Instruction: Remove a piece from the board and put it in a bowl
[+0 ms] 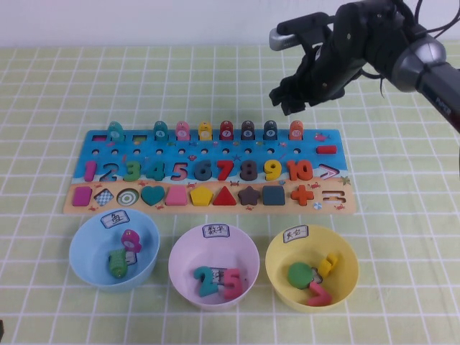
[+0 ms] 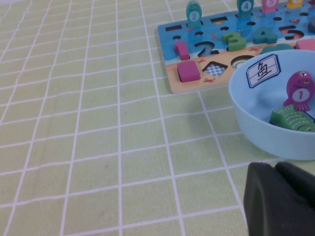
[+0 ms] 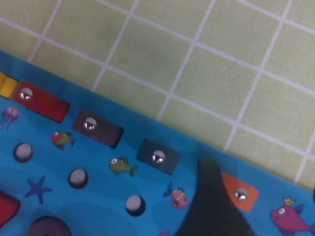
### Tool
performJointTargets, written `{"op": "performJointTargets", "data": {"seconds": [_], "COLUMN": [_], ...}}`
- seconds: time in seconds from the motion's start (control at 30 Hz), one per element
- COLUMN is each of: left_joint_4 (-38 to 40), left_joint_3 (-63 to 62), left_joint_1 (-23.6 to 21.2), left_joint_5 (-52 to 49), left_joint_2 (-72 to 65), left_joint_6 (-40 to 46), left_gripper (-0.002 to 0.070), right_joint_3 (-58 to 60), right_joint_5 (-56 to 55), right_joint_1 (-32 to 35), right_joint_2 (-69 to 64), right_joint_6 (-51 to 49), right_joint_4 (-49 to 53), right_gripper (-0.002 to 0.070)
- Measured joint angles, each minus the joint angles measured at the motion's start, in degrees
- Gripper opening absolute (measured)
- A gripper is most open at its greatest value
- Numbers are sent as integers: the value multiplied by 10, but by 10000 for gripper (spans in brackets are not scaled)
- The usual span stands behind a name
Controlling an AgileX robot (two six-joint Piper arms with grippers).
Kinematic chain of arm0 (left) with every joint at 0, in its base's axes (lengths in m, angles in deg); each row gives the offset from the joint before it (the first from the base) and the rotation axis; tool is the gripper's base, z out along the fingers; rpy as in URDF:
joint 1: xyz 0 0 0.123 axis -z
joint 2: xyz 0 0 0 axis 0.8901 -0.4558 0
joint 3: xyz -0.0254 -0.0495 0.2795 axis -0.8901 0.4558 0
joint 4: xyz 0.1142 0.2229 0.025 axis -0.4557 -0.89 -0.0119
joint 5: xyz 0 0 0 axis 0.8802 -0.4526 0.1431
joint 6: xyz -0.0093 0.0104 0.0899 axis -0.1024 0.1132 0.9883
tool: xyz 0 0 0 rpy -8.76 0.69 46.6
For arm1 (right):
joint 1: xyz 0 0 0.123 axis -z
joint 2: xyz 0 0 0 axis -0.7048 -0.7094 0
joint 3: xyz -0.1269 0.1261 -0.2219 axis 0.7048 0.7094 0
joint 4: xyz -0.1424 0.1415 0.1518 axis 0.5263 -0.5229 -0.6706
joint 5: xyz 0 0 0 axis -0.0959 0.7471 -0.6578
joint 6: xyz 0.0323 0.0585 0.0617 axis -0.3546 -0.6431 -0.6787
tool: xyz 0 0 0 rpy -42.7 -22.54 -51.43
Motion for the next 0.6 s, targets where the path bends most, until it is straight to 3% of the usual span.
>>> {"op": "performJointTargets", "data": {"seconds": [0.6], "left_joint_4": [0], "left_joint_3": [0], "left_joint_1": [0], "left_joint_5": [0], "left_joint_2": [0], "left_joint_6": [0], "left_gripper": [-5], "right_joint_3": [0], "right_joint_5": [0], "right_joint_1": [0], "right_joint_2": [-45], "right_joint_6": [-9], "right_joint_4": [4], "right_gripper": [389]}}
